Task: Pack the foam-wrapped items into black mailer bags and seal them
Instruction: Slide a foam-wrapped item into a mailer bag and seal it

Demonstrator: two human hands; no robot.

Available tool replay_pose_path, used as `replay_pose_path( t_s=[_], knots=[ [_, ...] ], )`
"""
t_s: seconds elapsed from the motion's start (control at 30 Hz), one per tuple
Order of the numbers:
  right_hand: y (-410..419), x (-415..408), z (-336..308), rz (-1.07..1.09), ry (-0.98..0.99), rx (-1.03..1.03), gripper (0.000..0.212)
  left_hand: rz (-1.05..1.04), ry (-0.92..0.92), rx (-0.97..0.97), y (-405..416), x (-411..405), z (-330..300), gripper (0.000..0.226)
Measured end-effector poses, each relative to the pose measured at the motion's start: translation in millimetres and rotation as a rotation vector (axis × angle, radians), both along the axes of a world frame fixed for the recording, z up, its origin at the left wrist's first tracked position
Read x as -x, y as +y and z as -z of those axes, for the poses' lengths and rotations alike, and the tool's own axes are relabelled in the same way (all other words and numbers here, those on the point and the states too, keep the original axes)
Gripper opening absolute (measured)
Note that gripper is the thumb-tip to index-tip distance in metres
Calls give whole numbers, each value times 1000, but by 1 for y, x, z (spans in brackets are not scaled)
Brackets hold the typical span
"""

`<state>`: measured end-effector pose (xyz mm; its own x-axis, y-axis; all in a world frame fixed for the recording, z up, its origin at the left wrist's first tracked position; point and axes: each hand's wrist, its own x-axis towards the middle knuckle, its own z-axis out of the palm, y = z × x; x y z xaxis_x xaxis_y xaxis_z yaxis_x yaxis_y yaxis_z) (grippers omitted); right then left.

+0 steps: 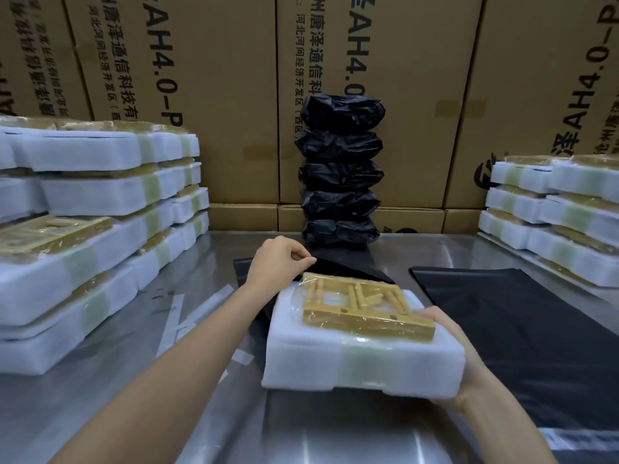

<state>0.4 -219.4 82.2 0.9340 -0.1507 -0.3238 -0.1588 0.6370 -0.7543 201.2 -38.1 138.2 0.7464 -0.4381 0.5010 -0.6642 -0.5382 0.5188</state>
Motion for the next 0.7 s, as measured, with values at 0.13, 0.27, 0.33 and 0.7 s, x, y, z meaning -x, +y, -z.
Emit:
replay_pose_path(
  t_s=[0.13, 0.27, 0.33, 0.7],
  knots=[
    [1, -2, 1, -17, -64, 4, 28, 37, -52, -80, 2, 3, 3, 12],
    [-6, -3, 3, 74, -196, -81, 19, 30, -76, -96, 6, 7, 3, 13],
    [-7, -2, 4, 108, -224, -117, 11, 34, -74, -83, 7, 9, 4, 13],
    [-8, -2, 5, 218, -247, -56, 21, 132, 153, 123, 5, 13, -6, 5]
  ],
)
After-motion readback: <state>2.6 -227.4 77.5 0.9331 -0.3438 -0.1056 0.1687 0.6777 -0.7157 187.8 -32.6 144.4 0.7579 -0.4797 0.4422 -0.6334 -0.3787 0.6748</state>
